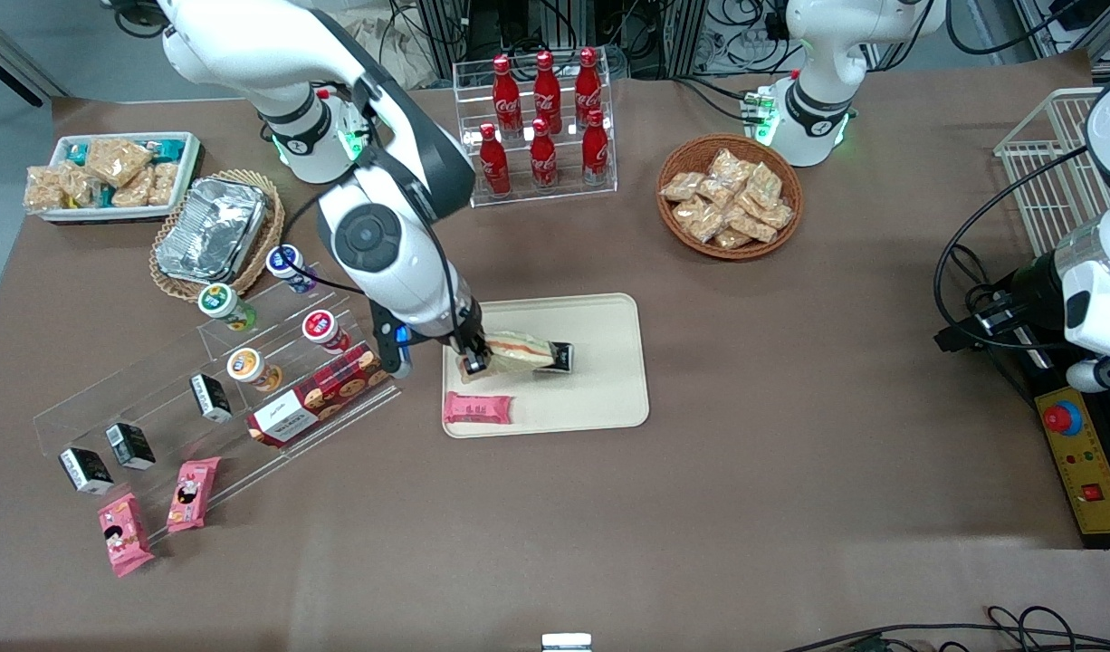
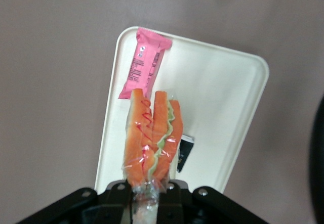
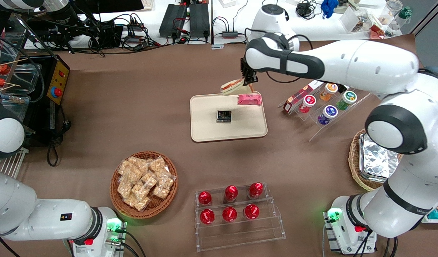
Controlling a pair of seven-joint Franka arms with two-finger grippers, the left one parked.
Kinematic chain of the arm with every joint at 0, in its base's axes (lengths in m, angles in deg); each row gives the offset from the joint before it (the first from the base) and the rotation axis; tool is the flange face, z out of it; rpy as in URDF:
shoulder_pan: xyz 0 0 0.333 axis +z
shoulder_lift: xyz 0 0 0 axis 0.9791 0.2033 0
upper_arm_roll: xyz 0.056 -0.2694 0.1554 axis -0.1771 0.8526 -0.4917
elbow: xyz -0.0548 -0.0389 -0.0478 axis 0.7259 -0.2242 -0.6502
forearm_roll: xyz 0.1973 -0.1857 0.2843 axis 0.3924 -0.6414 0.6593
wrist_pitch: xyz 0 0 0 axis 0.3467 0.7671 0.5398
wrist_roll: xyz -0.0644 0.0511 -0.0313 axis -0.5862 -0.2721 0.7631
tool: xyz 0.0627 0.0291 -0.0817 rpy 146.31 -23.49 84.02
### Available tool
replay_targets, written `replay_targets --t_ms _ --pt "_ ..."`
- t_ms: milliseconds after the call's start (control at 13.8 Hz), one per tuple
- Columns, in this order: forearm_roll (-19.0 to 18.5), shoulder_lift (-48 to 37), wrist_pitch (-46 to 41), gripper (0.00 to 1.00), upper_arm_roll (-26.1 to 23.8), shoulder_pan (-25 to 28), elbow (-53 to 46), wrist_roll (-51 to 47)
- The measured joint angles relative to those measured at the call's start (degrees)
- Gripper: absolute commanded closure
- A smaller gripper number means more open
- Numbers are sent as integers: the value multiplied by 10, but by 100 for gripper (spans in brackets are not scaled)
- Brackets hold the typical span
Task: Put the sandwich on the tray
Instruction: 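Carry the sandwich with the right gripper over the cream tray, then lower the sandwich onto the tray beside the pink bar and open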
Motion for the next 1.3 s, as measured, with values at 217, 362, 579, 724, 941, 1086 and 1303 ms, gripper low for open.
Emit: replay_targets --t_ms 217,362,579,724,941,1086,1303 --pt "0 39 49 82 1 15 -3 -37" --pt "0 61 78 82 1 25 -6 -58" --pt "0 87 117 77 2 43 -8 -76" --pt "0 103 139 74 3 49 -8 -86" --pt "0 120 157 46 5 49 -10 -91" --pt "0 124 166 2 5 49 -13 -93" --pt "-13 124 170 1 5 49 -17 -93"
